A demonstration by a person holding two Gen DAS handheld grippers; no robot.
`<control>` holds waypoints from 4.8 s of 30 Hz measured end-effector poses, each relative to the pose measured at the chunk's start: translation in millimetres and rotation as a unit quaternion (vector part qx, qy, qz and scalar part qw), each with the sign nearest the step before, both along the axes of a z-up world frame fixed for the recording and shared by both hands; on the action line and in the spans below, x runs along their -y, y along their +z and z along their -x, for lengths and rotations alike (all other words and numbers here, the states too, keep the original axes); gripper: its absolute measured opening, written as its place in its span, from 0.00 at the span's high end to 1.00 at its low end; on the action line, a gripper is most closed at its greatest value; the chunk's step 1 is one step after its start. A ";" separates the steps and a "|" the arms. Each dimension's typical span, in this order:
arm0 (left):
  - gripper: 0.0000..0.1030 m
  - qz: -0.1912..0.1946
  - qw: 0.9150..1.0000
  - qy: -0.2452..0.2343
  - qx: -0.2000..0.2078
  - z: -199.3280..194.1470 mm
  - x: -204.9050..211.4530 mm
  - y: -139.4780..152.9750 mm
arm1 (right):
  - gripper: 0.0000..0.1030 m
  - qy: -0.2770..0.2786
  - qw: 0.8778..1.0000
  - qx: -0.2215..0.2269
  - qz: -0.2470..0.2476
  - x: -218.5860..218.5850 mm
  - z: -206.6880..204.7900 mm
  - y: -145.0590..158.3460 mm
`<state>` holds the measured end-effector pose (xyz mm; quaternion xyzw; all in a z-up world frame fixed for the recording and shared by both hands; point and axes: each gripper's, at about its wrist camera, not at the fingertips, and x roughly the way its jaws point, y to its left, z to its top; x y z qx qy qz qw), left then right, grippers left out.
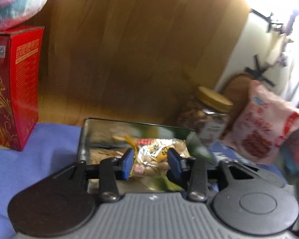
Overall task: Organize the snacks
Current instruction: 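Lower the peanut bag into the tin and open both tools, then close the left tool on the pink candy box while the right tool grips it, then carry the pink candy box over the tin and open both tools, then move both tools to the red spicy packet and close the left tool on it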
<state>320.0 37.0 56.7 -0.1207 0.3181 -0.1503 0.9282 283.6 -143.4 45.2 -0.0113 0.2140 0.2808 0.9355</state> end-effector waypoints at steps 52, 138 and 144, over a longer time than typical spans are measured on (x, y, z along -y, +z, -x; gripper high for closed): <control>0.58 0.045 0.993 -0.058 -0.094 268.3 5.2 -68.2 | 0.54 -0.014 0.975 -0.172 -0.139 95.4 244.9 -54.2; 0.55 0.009 1.000 0.014 -0.006 98.8 -35.0 -21.3 | 0.49 0.026 0.997 -0.049 -0.057 32.9 88.1 -26.7; 0.52 -0.010 0.997 0.033 -0.069 87.7 -41.5 -63.3 | 0.49 0.033 0.982 -0.156 -0.104 27.7 86.8 -45.0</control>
